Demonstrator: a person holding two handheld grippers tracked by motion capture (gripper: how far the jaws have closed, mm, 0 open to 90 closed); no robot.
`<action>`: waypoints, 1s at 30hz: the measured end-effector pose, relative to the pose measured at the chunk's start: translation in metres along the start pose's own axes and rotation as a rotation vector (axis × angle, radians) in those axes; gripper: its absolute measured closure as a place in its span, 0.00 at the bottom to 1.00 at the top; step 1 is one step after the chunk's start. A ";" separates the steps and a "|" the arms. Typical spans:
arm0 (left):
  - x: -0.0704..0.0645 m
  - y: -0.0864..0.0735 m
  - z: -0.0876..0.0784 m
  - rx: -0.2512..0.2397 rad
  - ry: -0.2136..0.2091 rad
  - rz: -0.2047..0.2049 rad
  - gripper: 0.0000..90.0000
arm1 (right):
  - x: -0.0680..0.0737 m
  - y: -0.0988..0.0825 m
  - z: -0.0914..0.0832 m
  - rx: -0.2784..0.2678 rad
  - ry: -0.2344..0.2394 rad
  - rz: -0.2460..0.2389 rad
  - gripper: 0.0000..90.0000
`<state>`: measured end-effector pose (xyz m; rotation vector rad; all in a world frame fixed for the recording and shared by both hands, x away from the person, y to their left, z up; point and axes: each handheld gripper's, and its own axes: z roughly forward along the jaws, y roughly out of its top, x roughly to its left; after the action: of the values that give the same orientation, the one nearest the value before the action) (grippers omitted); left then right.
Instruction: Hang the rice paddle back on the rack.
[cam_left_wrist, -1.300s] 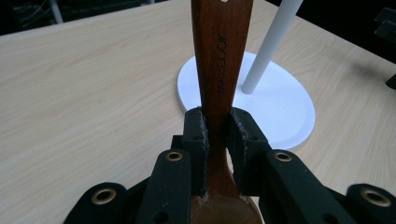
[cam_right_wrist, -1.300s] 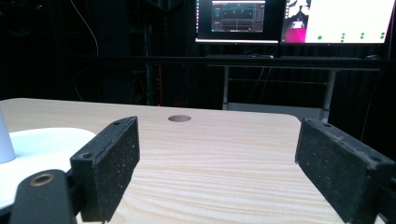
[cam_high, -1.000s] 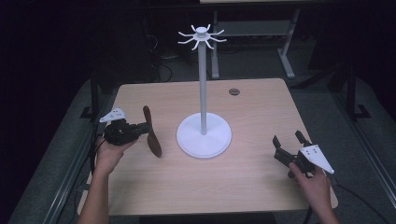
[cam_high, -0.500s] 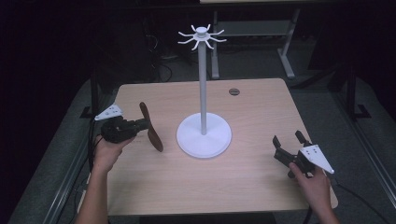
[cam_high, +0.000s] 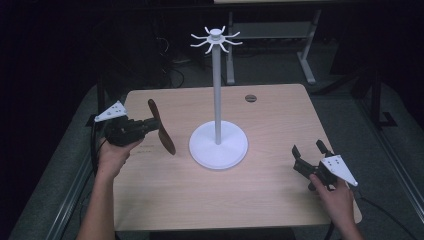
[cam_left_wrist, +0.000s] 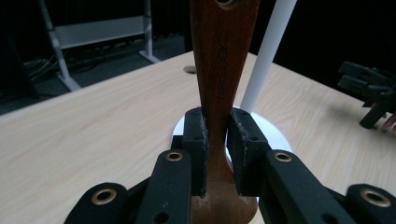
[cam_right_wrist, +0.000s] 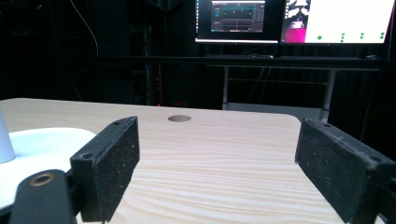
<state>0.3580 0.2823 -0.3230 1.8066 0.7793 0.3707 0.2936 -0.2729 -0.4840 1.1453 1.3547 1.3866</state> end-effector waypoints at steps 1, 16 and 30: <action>-0.001 0.002 0.000 -0.004 -0.002 0.001 0.86 | 0.000 0.000 0.000 0.000 0.000 0.001 0.14; -0.014 0.048 0.007 -0.040 -0.048 0.068 0.86 | 0.000 0.000 0.000 0.000 0.000 0.001 0.15; -0.027 0.089 0.019 -0.073 -0.089 0.124 0.86 | 0.000 0.000 0.000 0.000 0.000 0.002 0.14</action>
<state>0.3784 0.2322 -0.2453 1.7944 0.5860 0.3920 0.2936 -0.2729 -0.4840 1.1467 1.3534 1.3878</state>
